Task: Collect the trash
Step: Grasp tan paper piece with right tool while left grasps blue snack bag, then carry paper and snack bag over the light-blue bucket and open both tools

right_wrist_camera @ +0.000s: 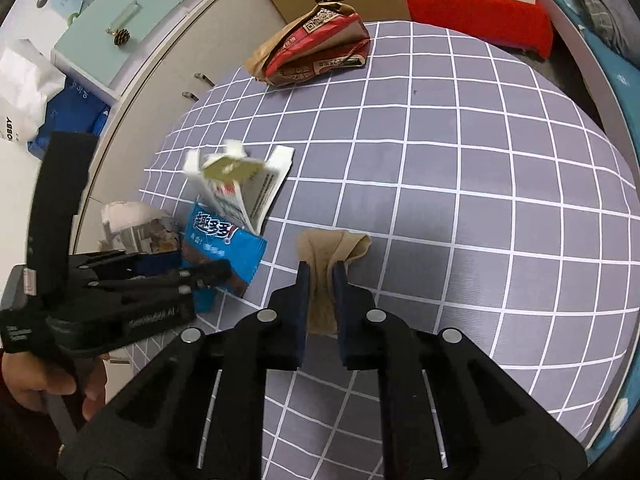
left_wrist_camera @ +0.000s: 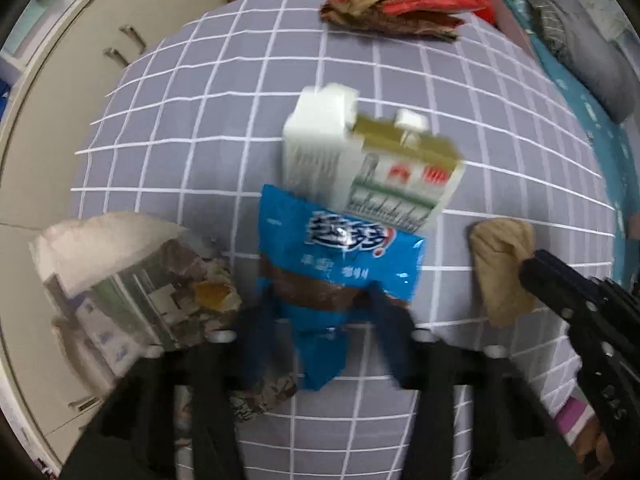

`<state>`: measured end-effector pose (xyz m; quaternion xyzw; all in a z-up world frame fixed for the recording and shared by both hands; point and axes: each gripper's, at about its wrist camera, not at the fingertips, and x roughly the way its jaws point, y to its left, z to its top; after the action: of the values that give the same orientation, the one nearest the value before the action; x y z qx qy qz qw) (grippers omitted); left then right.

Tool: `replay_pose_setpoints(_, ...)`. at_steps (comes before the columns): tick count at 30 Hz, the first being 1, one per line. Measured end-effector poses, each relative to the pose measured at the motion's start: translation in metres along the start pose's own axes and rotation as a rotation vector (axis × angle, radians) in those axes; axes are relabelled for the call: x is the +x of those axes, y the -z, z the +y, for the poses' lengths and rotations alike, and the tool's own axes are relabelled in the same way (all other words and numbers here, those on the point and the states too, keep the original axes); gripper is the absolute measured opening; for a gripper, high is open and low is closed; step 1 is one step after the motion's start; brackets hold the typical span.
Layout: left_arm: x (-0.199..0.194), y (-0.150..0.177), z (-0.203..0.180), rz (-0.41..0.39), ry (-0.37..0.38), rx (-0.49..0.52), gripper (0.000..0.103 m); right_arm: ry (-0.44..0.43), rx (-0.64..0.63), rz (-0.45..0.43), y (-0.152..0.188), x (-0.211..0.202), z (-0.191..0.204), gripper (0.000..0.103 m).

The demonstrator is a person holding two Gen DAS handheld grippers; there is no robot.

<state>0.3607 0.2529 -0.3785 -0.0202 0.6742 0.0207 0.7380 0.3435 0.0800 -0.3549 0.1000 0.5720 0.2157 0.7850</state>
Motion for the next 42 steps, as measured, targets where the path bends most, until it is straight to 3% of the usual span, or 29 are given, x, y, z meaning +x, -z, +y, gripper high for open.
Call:
replay_pose_setpoints(1, 0.0, -0.005, 0.0, -0.003, 0.002, -0.009, 0.031, -0.001, -0.002, 0.0, 0.001, -0.001, -0.001, 0.012)
replay_pose_setpoints(2, 0.0, -0.007, 0.002, -0.008, 0.009, -0.019, 0.02, -0.004, -0.001, 0.001, 0.001, -0.001, -0.002, 0.012)
replay_pose_setpoints(9, -0.008, -0.008, 0.002, -0.041, 0.038, -0.059, 0.002, -0.037, 0.008, -0.005, 0.0, -0.008, -0.013, 0.012)
replay_pose_setpoints(19, -0.055, 0.026, -0.029, -0.107, 0.165, -0.072, 0.002, -0.08, 0.009, -0.039, -0.007, -0.031, -0.028, 0.012)
replay_pose_setpoints(25, -0.062, 0.035, -0.055, -0.128, 0.141, -0.085, 0.002, -0.111, 0.012, -0.041, -0.005, -0.034, -0.04, 0.013)
replay_pose_setpoints(26, -0.06, 0.034, -0.055, -0.126, 0.137, -0.088, 0.002, -0.107, 0.006, -0.026, -0.005, -0.029, -0.039, 0.015)
replay_pose_setpoints(27, -0.058, 0.035, -0.057, -0.124, 0.132, -0.092, 0.002, -0.097, 0.0, -0.016, -0.006, -0.024, -0.036, 0.033)
replay_pose_setpoints(28, -0.057, 0.036, -0.057, -0.125, 0.117, -0.102, 0.002, -0.082, -0.01, -0.014, -0.005, -0.019, -0.033, 0.064)
replay_pose_setpoints(29, -0.053, 0.034, -0.055, -0.124, 0.113, -0.109, 0.002, -0.065, -0.031, -0.028, -0.004, -0.015, -0.027, 0.069)
replay_pose_setpoints(33, -0.052, 0.039, -0.038, -0.126, 0.093, -0.137, 0.002, -0.051, -0.117, -0.01, 0.0, 0.005, -0.005, 0.064)
replay_pose_setpoints(35, -0.051, 0.043, -0.032, -0.123, 0.084, -0.138, 0.002, -0.028, -0.149, 0.003, 0.003, 0.014, 0.002, 0.05)
replay_pose_setpoints(36, -0.052, 0.045, -0.031, -0.124, 0.085, -0.137, 0.002, -0.015, -0.177, 0.018, 0.005, 0.021, 0.007, 0.031)
replay_pose_setpoints(37, -0.052, 0.046, -0.032, -0.126, 0.086, -0.13, 0.002, 0.016, -0.205, 0.012, 0.007, 0.023, 0.009, 0.022)
replay_pose_setpoints(39, -0.055, 0.046, -0.037, -0.132, 0.093, -0.117, 0.002, 0.015, -0.215, 0.01, 0.008, 0.022, 0.008, 0.02)
replay_pose_setpoints(42, -0.06, 0.044, -0.056, -0.145, 0.121, -0.08, 0.002, -0.029, -0.128, -0.022, 0.007, 0.003, -0.016, 0.018)
